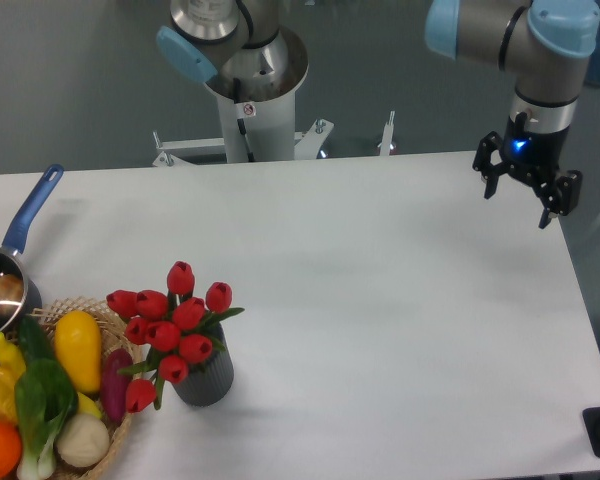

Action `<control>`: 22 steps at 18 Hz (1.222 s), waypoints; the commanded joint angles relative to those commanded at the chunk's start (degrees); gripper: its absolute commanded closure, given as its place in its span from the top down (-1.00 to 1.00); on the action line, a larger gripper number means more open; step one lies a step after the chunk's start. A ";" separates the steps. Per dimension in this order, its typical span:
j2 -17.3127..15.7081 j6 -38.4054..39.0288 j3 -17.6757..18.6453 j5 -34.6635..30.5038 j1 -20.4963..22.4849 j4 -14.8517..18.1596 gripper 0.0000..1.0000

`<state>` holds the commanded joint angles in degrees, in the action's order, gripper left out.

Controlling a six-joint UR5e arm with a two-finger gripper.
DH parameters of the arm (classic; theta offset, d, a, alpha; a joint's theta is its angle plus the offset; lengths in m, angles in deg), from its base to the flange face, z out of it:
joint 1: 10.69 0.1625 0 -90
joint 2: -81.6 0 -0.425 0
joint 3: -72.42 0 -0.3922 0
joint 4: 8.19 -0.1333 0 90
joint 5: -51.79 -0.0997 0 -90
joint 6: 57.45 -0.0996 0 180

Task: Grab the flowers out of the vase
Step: 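Move the open gripper across the table toward the red tulips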

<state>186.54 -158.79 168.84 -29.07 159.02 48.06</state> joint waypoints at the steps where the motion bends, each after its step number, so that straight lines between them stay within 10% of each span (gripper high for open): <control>1: 0.00 0.00 0.00 -0.09 0.00 0.26 1.00; 22: -6.60 9.49 12.39 15.96 -6.58 0.70 1.00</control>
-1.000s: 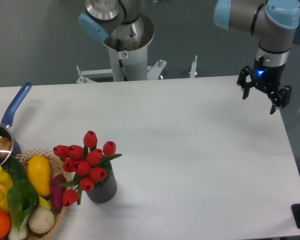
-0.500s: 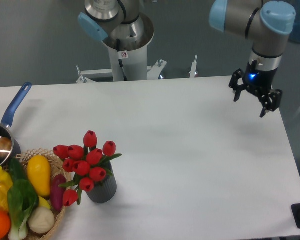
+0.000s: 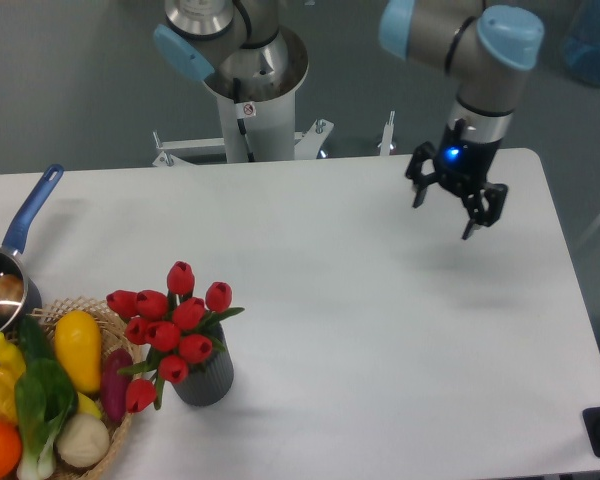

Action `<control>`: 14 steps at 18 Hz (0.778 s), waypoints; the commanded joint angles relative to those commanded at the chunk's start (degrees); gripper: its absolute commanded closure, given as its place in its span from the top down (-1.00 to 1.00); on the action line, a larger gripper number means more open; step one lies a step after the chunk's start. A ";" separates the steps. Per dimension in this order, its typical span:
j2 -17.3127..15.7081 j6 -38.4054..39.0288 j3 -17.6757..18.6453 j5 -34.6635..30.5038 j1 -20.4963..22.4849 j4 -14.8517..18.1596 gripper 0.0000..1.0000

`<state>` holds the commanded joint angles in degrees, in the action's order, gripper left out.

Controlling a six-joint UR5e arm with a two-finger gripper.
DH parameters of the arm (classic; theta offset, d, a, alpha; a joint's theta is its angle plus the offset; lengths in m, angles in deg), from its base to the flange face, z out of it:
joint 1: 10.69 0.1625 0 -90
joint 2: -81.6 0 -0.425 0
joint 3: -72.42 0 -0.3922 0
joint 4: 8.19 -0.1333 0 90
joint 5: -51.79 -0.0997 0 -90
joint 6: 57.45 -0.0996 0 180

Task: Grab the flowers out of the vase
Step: 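Move the open gripper across the table toward the red tulips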

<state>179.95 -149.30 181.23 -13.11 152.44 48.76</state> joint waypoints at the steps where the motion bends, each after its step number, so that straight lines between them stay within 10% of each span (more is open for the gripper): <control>1: 0.18 0.17 0.17 4.65 -0.44 0.00 1.00; 14: 0.44 13.44 -0.09 22.44 -6.33 0.00 1.00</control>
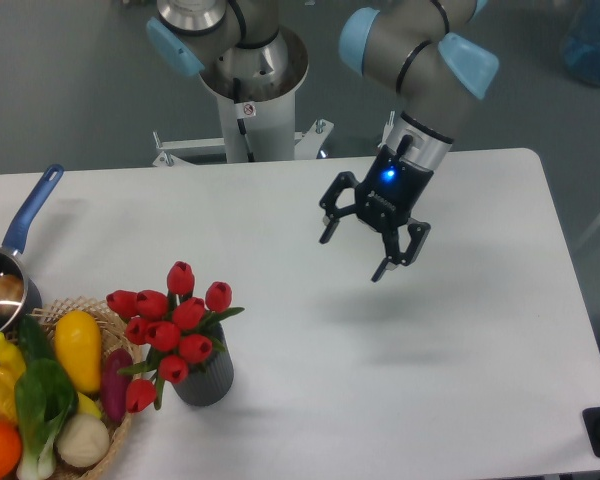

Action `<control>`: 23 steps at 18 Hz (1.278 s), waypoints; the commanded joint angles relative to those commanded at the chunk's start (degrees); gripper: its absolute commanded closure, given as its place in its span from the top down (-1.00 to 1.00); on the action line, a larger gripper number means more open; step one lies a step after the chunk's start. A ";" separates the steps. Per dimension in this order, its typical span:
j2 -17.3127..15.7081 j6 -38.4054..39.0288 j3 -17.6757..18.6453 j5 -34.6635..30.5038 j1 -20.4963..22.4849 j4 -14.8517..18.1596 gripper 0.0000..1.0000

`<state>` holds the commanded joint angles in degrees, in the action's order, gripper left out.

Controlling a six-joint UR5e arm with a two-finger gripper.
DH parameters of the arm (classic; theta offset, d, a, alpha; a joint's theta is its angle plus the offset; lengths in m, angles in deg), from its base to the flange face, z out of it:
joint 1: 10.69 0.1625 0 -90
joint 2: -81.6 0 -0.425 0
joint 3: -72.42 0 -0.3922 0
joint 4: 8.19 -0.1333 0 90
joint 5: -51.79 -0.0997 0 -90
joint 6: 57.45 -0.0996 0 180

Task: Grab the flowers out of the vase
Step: 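Move the open gripper across the table toward the red tulips, then lower the gripper around the tulip stems and close it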

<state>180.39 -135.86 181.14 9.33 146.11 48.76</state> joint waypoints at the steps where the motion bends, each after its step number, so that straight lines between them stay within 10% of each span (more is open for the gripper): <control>1: 0.09 0.35 -0.09 0.44 -0.97 0.00 1.00; 11: 4.65 3.43 -1.84 17.84 -8.97 -0.17 1.00; 23: 12.30 3.52 -9.32 17.94 -12.58 -1.67 0.93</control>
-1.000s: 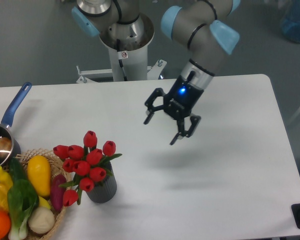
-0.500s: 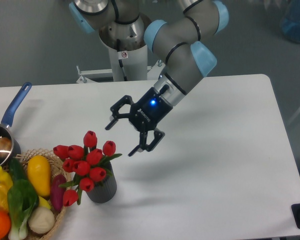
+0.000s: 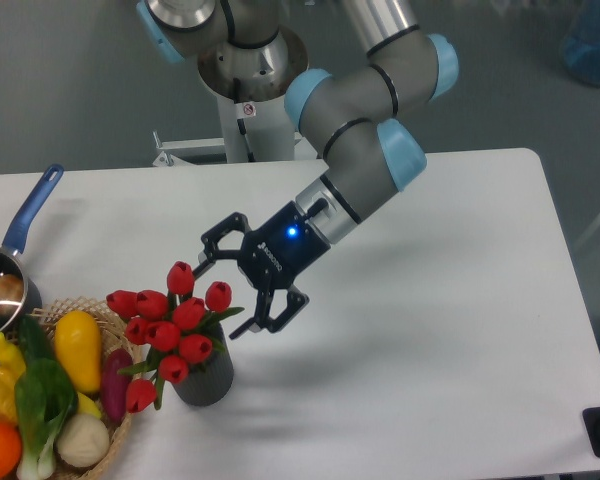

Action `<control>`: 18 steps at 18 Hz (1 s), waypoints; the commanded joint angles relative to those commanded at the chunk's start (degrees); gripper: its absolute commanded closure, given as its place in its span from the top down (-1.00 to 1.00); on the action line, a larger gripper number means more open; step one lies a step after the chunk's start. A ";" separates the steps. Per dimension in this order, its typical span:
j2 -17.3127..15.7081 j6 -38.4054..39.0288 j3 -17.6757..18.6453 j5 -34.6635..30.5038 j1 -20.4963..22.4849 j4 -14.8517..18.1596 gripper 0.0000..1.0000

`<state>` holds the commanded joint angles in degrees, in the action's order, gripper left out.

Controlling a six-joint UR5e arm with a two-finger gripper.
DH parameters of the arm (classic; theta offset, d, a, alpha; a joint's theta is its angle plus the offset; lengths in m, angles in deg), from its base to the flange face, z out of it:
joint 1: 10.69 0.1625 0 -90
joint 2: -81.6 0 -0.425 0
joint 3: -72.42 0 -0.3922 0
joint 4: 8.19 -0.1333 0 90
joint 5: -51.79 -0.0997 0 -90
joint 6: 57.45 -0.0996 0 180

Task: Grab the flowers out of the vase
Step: 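Lower the gripper around the tulip stems and close it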

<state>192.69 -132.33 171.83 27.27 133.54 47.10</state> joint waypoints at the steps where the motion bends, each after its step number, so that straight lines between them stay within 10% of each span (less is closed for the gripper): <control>1: 0.26 0.00 0.35 0.00 -0.09 -0.09 0.93; 2: 0.27 0.00 0.61 0.00 -0.09 -0.18 0.91; 8: -0.08 -0.09 0.88 -0.35 -0.35 -0.27 -0.71; 18: -2.01 0.78 1.41 -0.79 -0.18 -0.27 -0.89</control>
<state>190.68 -131.55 173.23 26.48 133.36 46.83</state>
